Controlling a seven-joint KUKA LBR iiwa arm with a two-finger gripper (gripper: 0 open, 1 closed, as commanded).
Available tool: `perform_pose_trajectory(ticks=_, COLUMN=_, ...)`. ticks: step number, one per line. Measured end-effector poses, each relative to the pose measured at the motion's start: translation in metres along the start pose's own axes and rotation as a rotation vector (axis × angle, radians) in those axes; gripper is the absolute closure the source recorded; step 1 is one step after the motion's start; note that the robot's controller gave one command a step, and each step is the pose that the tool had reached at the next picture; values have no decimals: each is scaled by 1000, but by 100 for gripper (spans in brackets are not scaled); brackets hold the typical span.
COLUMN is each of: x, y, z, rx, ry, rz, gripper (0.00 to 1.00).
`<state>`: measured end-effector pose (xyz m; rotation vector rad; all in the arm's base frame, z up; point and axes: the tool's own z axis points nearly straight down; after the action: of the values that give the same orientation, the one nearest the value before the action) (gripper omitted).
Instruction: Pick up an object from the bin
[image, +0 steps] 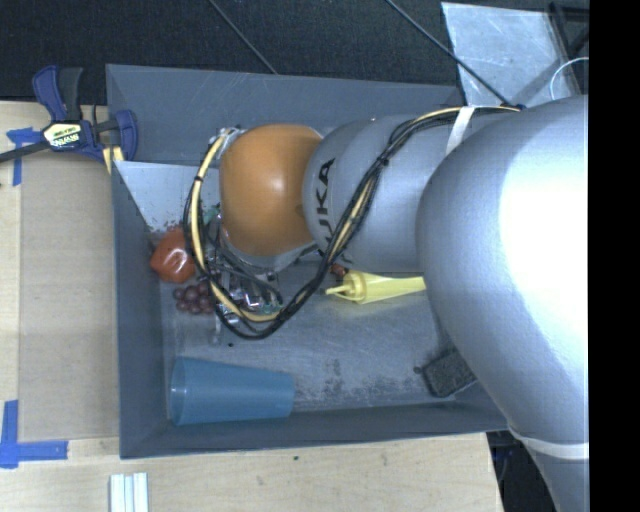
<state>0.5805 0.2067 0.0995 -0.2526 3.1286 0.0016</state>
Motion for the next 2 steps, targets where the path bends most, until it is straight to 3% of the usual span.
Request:
perform_pose_trajectory(ticks=1, x=-15, y=-31, z=29, rx=-2, ry=-26, rz=43, gripper=0)
perform_pose_trajectory(ticks=2, x=-7, y=-31, z=28, rx=-4, ry=-13, rz=111, gripper=100)
